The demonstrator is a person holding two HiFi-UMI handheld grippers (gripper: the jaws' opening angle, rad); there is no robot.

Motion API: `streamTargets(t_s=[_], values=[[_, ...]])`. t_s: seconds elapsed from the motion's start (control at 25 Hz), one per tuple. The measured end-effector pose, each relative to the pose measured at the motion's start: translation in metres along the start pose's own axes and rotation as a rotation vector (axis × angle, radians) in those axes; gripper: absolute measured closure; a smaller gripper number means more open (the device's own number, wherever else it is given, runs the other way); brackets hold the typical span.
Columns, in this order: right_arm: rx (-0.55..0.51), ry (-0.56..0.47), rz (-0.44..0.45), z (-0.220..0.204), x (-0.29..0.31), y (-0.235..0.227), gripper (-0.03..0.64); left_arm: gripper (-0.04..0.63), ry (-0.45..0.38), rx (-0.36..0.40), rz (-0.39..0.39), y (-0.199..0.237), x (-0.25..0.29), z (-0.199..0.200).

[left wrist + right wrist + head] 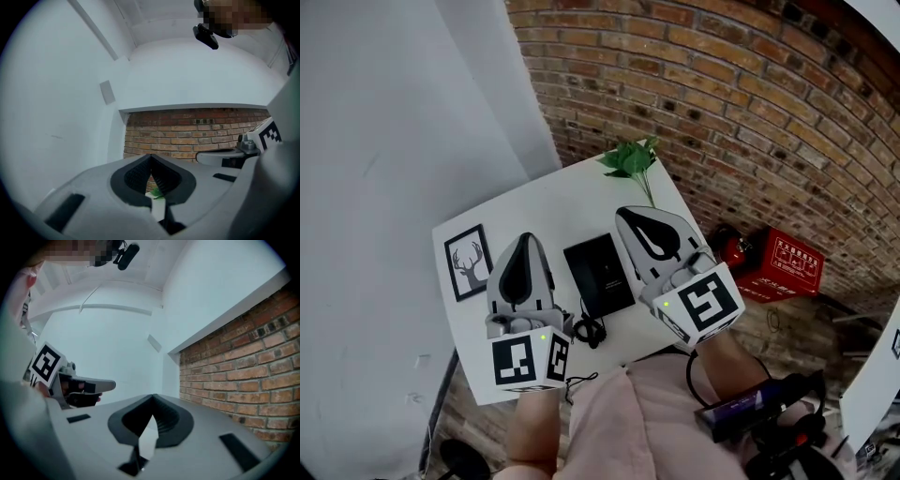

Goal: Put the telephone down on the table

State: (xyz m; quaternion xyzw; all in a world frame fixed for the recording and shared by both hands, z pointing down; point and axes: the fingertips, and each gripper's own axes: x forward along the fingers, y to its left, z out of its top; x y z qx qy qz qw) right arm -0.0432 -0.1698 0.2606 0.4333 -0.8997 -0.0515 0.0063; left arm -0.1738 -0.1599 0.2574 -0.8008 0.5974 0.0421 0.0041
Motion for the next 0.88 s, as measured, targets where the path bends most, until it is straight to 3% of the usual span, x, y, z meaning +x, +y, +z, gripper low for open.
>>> streamTargets(t_s=[0.88], values=[[-0.008,-0.011,-0.025,0.002,-0.005,-0.002,0.614,0.589,0.038,0.035,-0.015,-0.011,-0.002,-0.012]])
